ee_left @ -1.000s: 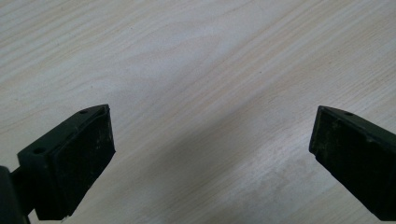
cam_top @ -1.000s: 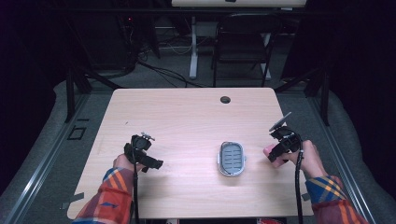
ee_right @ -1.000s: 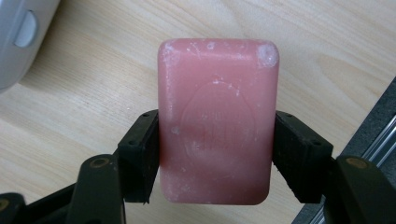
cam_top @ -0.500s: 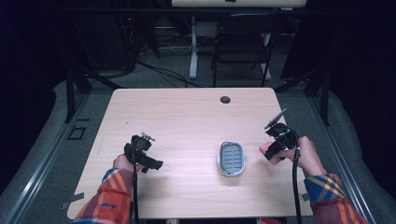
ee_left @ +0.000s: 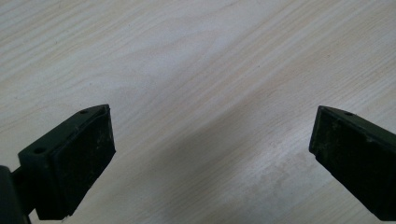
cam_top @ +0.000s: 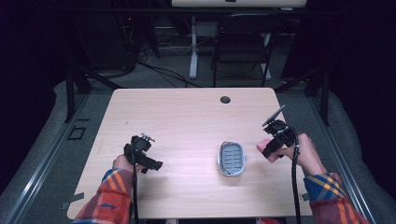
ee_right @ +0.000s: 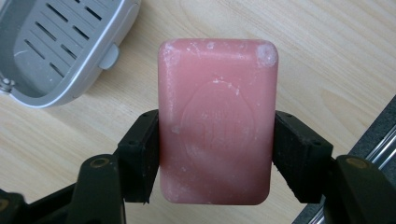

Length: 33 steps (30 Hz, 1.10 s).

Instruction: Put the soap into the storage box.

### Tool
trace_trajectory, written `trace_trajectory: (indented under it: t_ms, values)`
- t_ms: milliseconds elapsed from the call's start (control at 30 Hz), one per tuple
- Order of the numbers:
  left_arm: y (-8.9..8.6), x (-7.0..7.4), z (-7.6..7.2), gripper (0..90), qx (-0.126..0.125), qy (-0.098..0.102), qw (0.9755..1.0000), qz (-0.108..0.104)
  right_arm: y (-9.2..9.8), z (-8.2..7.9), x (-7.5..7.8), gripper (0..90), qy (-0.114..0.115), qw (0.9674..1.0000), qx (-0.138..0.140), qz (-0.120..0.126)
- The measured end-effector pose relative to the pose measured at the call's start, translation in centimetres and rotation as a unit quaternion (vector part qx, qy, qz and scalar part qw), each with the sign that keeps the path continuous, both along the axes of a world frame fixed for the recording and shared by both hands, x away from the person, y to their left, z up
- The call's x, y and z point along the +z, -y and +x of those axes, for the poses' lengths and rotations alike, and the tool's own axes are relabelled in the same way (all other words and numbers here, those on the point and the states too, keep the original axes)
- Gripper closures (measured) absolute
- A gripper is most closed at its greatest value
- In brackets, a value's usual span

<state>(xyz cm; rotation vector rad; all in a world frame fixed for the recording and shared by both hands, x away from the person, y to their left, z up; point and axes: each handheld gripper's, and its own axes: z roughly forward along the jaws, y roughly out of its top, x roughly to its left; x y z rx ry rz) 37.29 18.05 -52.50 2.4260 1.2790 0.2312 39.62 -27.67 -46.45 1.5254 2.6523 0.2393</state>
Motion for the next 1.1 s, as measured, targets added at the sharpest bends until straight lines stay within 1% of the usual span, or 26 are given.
trace_trajectory:
  t_ms: [33,133,167,200,233,267,333,367,600,633,767,867,900,933,967,1000,1067,1100]
  values:
    - [0.0,0.0,0.0,0.2,0.001,-0.001,1.0,0.001,0.0,0.0,0.3,37.1,-0.002,1.0,0.003,-0.002]
    - [0.0,0.0,0.0,0.5,0.0,-0.001,1.0,0.002,-0.2,0.0,0.5,37.1,-0.001,1.0,0.003,0.002]
    - [0.0,0.0,0.0,0.5,-0.001,-0.001,1.0,0.002,-0.3,0.0,0.7,37.1,-0.006,0.9999,0.013,-0.004]
    - [0.0,0.0,0.0,0.5,-0.001,0.0,1.0,0.002,-0.3,0.0,0.7,37.1,-0.006,0.9999,0.013,-0.004]
    - [0.0,0.0,-0.1,0.5,-0.001,-0.001,1.0,0.002,-0.4,-0.1,0.6,37.1,0.0,1.0,0.007,0.002]
    - [0.0,0.0,-0.1,0.4,-0.001,-0.002,1.0,0.002,-0.6,-0.1,0.7,37.1,-0.003,1.0,0.009,0.001]
    - [0.0,0.1,-0.1,0.4,-0.001,-0.002,1.0,0.001,-0.7,-0.2,0.7,37.1,0.002,1.0,0.009,0.001]
    - [0.0,0.1,-0.1,0.4,-0.002,-0.001,1.0,0.002,-0.9,-0.2,0.8,37.1,0.001,0.9999,0.011,-0.003]
    - [0.0,0.1,-0.1,0.3,-0.002,-0.002,1.0,0.0,-1.5,-0.3,1.1,37.1,-0.001,0.9998,0.018,0.001]
    - [0.0,0.0,-0.1,0.2,-0.002,-0.002,1.0,0.0,-1.6,-0.3,1.2,37.1,-0.004,0.9997,0.026,0.0]
    - [0.1,0.0,-0.1,0.2,-0.002,-0.002,1.0,0.0,-1.9,-0.4,1.2,37.1,-0.001,0.9998,0.022,0.002]
    - [0.1,0.0,0.0,0.2,-0.003,-0.001,1.0,0.0,-2.1,-0.3,1.4,37.1,-0.008,0.9994,0.032,-0.002]
    - [0.1,0.0,0.0,0.2,-0.003,-0.001,1.0,0.0,-2.2,-0.4,1.3,37.1,-0.003,0.9996,0.029,-0.002]
    - [0.1,0.0,0.0,0.2,-0.003,0.0,1.0,0.0,-2.2,-0.4,1.3,37.1,-0.003,0.9996,0.029,-0.002]
    - [0.1,0.0,0.0,0.2,-0.004,0.0,1.0,0.0,-2.3,-0.4,1.2,37.1,-0.001,0.9996,0.029,0.003]
    - [0.1,0.0,0.0,0.2,-0.004,0.0,1.0,-0.001,-2.4,-0.4,1.3,37.1,-0.006,0.9994,0.035,-0.001]
    - [0.1,0.0,0.0,0.2,-0.005,-0.001,1.0,-0.001,-2.7,-0.4,1.4,37.1,-0.006,0.9992,0.04,-0.003]
    - [0.1,0.1,-0.1,0.2,-0.005,-0.001,1.0,-0.001,-2.8,-0.5,1.3,37.1,-0.003,0.9994,0.035,0.002]
